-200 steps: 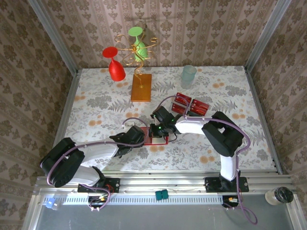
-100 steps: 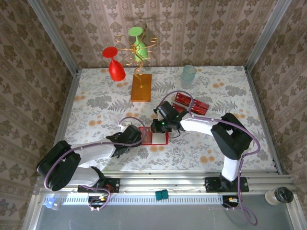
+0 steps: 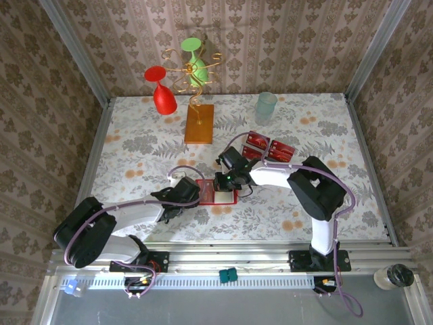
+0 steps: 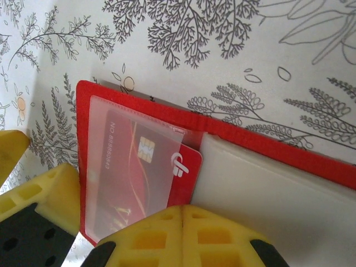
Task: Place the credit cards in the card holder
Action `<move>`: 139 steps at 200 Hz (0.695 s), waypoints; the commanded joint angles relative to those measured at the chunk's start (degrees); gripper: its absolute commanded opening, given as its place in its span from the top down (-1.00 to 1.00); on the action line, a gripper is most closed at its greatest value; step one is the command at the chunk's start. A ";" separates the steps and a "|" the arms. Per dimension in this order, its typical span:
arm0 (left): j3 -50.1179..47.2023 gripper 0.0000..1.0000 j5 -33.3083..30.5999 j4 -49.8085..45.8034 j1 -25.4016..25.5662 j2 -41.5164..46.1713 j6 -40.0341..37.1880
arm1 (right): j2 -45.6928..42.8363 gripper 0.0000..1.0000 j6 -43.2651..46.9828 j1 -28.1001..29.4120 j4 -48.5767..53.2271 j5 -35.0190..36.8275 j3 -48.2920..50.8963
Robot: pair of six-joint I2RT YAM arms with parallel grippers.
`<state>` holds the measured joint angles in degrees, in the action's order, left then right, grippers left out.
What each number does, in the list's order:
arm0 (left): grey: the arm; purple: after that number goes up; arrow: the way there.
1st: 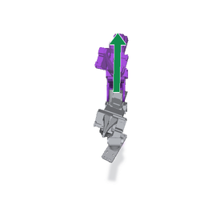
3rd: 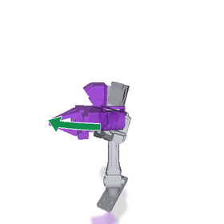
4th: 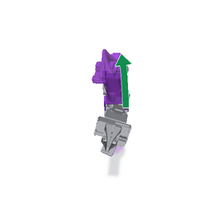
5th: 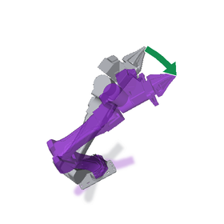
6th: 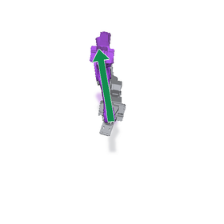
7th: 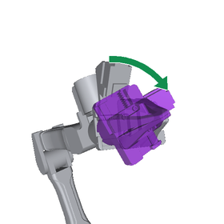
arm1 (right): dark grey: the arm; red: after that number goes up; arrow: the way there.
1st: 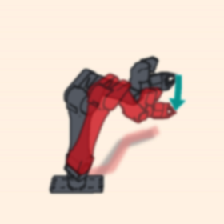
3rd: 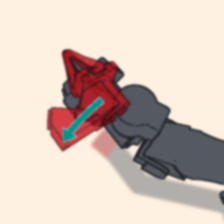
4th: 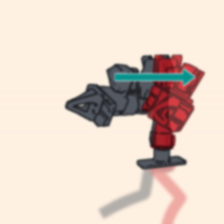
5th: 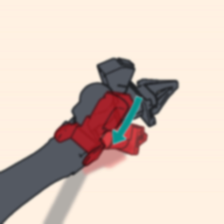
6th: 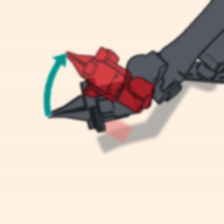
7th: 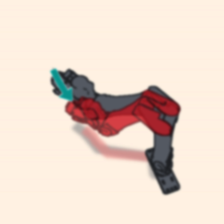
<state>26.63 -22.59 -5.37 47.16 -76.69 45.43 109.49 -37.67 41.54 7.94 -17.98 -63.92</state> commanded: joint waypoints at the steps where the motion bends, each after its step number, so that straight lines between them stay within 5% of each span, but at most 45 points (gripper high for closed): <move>1: -1.36 -0.58 0.86 0.49 -0.23 -1.44 0.14 | 1.59 0.99 0.49 0.63 0.73 -0.39 -2.33; 139: -1.23 -0.58 1.50 1.24 -0.30 -1.78 0.19 | -0.50 1.00 1.63 1.55 3.94 1.01 -4.54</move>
<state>26.63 -22.81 -5.10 47.16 -76.93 45.43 112.12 -37.54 42.81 8.69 -18.37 -67.77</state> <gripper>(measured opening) 0.790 0.063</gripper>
